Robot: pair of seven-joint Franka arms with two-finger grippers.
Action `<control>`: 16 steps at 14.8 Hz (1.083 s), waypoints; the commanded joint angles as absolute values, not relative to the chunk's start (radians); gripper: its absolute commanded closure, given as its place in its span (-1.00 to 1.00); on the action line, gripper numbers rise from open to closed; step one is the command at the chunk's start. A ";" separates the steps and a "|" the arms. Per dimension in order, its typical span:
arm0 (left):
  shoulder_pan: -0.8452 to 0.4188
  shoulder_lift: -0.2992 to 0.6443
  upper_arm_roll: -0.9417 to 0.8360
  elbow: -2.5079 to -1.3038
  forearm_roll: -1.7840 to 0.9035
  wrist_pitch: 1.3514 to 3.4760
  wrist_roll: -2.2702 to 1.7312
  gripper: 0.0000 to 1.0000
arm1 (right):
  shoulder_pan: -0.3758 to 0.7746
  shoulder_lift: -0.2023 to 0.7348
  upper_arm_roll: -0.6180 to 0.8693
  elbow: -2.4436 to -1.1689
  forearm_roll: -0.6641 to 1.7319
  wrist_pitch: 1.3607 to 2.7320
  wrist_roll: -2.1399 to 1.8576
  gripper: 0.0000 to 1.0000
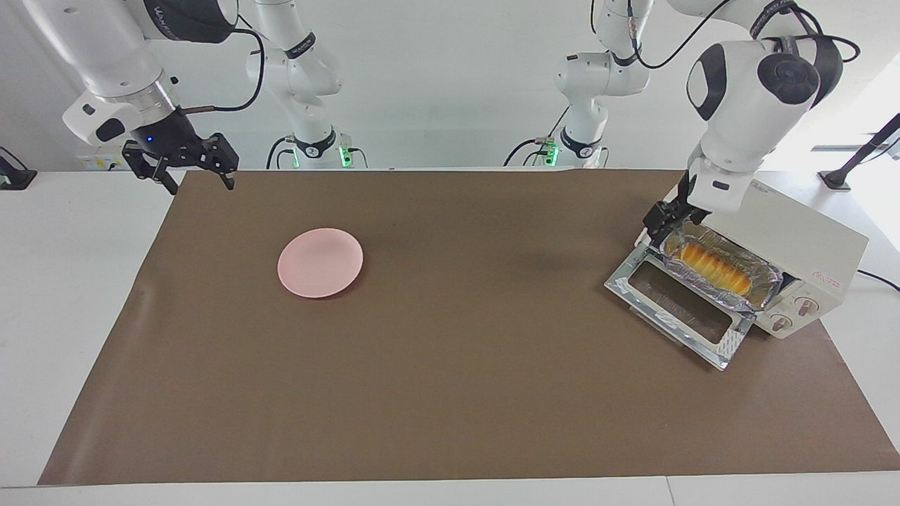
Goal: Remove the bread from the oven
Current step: 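Grasp the foil tray of bread inside the oven with the left gripper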
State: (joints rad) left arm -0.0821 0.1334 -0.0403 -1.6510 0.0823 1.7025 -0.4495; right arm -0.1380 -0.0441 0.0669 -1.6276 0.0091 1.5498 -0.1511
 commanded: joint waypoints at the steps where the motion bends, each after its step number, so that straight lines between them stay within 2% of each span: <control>1: -0.048 0.212 -0.023 -1.617 0.129 1.768 -0.546 -1.00 | -0.144 -0.060 0.075 -1.647 -0.002 1.559 -0.138 -1.00; 6: -0.009 0.215 -0.008 -1.706 0.152 1.874 -0.733 -1.00 | -0.141 -0.060 0.075 -1.647 -0.002 1.559 -0.138 -1.00; 10: -0.008 0.207 -0.006 -1.814 0.170 1.948 -0.771 -1.00 | -0.141 -0.060 0.077 -1.647 0.000 1.559 -0.138 -1.00; 14: 0.003 0.213 -0.005 -1.870 0.193 2.017 -0.819 -1.00 | -0.140 -0.060 0.083 -1.647 0.000 1.557 -0.138 -1.00; 15: 0.018 0.212 -0.006 -1.878 0.193 2.028 -0.816 -0.81 | -0.138 -0.060 0.084 -1.647 0.002 1.557 -0.140 -1.00; 16: 0.020 0.212 -0.006 -1.878 0.193 2.029 -0.813 -0.50 | -0.138 -0.060 0.084 -1.647 0.002 1.557 -0.140 -1.00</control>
